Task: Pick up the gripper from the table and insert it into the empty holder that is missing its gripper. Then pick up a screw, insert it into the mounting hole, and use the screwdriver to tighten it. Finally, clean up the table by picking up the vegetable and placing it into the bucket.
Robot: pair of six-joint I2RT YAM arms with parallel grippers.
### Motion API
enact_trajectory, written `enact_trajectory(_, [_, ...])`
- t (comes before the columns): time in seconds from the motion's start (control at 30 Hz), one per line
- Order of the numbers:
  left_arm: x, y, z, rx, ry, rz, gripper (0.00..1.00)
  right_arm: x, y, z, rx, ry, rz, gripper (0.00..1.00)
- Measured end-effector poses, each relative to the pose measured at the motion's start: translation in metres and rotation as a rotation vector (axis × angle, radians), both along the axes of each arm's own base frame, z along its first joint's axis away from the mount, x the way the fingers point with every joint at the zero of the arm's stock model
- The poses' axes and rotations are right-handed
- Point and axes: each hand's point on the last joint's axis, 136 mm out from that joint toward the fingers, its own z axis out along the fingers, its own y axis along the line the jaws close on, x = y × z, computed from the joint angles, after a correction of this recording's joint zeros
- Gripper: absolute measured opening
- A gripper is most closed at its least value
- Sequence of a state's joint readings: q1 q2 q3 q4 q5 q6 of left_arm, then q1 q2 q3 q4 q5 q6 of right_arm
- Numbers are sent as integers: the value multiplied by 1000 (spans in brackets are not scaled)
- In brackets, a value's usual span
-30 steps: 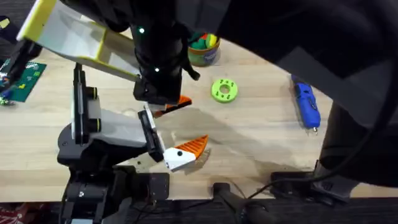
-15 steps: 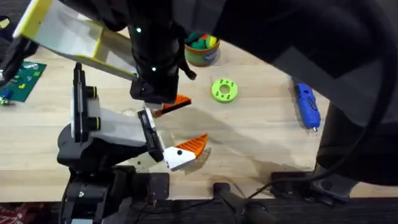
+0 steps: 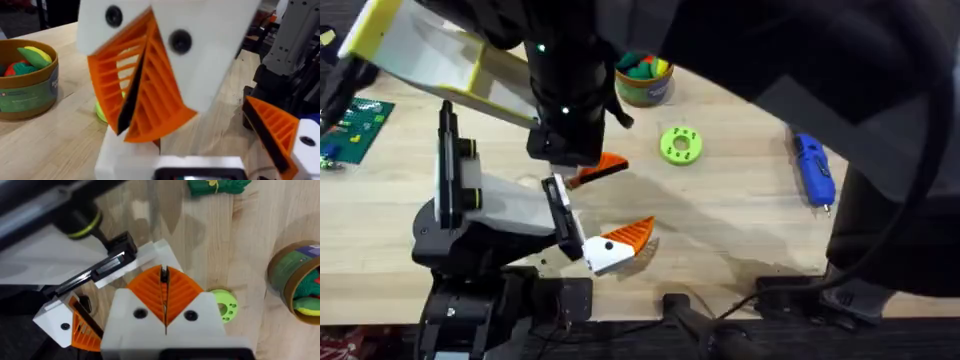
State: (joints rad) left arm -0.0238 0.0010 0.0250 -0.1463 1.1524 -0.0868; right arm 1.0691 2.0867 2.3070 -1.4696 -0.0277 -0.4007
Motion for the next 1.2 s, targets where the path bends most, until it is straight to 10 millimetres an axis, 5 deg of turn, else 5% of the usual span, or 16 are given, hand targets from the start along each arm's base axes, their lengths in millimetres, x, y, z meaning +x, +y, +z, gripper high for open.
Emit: enact_trajectory(1.2, [0,0,0,7,-18,-4,986,-1,-8,11,-6,2,-6,8])
